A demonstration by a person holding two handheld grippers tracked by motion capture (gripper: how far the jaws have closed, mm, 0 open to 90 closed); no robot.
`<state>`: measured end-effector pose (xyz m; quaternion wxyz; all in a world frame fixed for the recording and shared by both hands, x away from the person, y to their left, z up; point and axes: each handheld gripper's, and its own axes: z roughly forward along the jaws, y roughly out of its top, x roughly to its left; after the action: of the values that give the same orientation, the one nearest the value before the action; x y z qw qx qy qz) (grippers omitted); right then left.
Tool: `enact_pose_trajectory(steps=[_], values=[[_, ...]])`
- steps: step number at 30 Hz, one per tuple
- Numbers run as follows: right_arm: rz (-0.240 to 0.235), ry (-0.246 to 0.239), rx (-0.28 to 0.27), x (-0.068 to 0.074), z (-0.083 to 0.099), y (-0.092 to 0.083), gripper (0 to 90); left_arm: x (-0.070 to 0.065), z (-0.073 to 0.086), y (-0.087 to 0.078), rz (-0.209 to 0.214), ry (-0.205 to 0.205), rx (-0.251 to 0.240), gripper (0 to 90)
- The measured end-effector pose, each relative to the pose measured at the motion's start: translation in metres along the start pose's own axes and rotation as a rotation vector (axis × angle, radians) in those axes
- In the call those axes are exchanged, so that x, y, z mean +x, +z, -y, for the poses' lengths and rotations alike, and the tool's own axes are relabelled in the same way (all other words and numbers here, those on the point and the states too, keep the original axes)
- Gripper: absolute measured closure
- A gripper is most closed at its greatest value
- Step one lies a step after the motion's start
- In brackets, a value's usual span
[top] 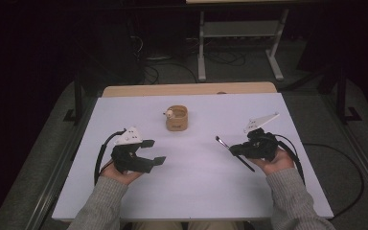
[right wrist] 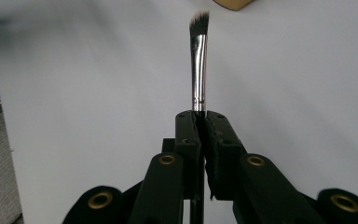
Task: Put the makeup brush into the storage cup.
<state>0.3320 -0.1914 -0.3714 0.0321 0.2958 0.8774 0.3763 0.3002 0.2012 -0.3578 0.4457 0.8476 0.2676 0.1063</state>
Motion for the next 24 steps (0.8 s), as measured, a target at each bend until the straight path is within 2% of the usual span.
enact_pose_trajectory(steps=[7, 10, 19, 24], values=[[-0.032, -0.037, -0.012, 0.01, -0.003, 0.001, 83.2, -0.004, -0.01, 0.003, 0.018, 0.019, 0.004, 26.8], [-0.056, -0.048, -0.034, 0.014, -0.005, 0.001, 83.2, -0.006, -0.011, 0.006, 0.03, 0.026, 0.01, 26.9], [-0.088, -0.1, -0.041, 0.026, -0.017, 0.005, 83.2, -0.01, -0.014, 0.008, 0.059, 0.035, 0.006, 27.6], [-0.123, -0.153, -0.053, 0.037, -0.027, 0.009, 83.2, -0.014, -0.017, 0.01, 0.081, 0.054, 0.005, 28.4]])
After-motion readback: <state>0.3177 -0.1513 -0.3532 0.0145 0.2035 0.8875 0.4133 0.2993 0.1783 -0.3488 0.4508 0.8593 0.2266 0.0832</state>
